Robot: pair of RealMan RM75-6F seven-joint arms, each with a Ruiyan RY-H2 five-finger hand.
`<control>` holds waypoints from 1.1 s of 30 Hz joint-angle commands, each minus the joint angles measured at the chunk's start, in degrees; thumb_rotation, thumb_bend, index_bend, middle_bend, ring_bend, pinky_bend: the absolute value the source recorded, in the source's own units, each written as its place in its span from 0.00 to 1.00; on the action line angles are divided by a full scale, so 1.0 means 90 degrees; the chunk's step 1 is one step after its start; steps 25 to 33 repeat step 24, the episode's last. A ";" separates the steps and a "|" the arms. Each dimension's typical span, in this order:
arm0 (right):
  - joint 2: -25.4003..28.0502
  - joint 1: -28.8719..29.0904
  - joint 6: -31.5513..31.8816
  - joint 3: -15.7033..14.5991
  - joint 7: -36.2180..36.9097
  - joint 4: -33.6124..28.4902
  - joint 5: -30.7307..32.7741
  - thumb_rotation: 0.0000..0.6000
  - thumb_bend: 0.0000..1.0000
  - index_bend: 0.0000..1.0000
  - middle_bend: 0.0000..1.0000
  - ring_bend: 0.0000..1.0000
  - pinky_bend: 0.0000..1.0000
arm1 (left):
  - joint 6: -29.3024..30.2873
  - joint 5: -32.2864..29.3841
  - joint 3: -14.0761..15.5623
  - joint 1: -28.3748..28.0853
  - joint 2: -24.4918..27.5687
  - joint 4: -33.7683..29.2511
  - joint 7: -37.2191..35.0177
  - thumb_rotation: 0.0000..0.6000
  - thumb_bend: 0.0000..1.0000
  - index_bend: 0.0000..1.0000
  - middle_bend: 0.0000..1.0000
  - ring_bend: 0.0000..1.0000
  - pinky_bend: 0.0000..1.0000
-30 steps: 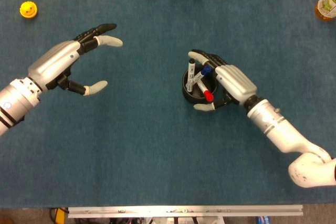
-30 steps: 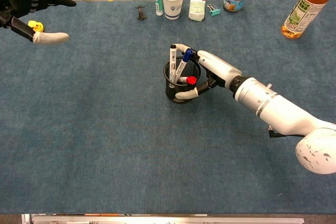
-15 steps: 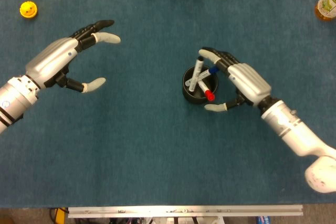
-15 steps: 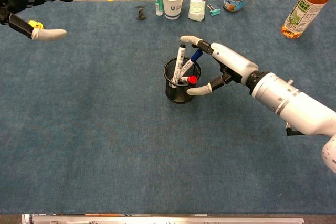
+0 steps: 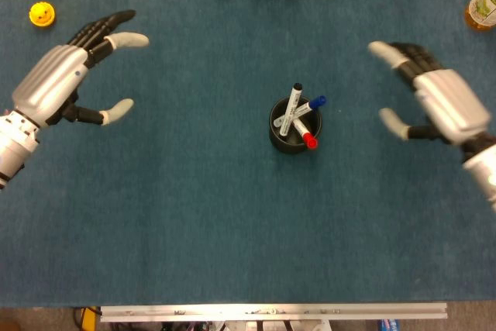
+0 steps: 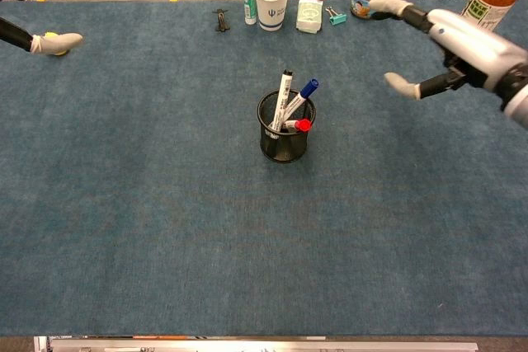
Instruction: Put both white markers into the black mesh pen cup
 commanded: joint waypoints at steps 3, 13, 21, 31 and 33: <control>0.1004 -0.0556 0.0412 -0.0106 -0.0367 -0.0641 0.0388 1.00 0.41 0.06 0.18 0.09 0.00 | 0.0378 -0.0425 -0.0089 0.0426 -0.0177 0.0040 0.1298 1.00 0.31 0.18 0.00 0.00 0.05; 0.1688 -0.1297 0.1081 -0.0376 -0.0613 -0.0826 0.0304 1.00 0.43 0.16 0.23 0.13 0.03 | 0.1028 -0.1402 -0.0180 0.1174 -0.0353 -0.0254 0.3381 1.00 0.31 0.20 0.01 0.00 0.05; 0.1920 -0.1776 0.1523 -0.0496 -0.0644 -0.0906 0.0155 1.00 0.43 0.18 0.25 0.14 0.03 | 0.1639 -0.1643 -0.0006 0.1859 -0.0280 -0.0678 0.4378 1.00 0.31 0.20 0.02 0.00 0.05; 0.1976 -0.1889 0.1625 -0.0507 -0.0620 -0.0948 0.0070 1.00 0.42 0.18 0.25 0.14 0.03 | 0.1786 -0.1640 0.0076 0.2080 -0.0229 -0.0885 0.4524 1.00 0.31 0.20 0.03 0.00 0.05; 0.1976 -0.1889 0.1625 -0.0507 -0.0620 -0.0948 0.0070 1.00 0.42 0.18 0.25 0.14 0.03 | 0.1786 -0.1640 0.0076 0.2080 -0.0229 -0.0885 0.4524 1.00 0.31 0.20 0.03 0.00 0.05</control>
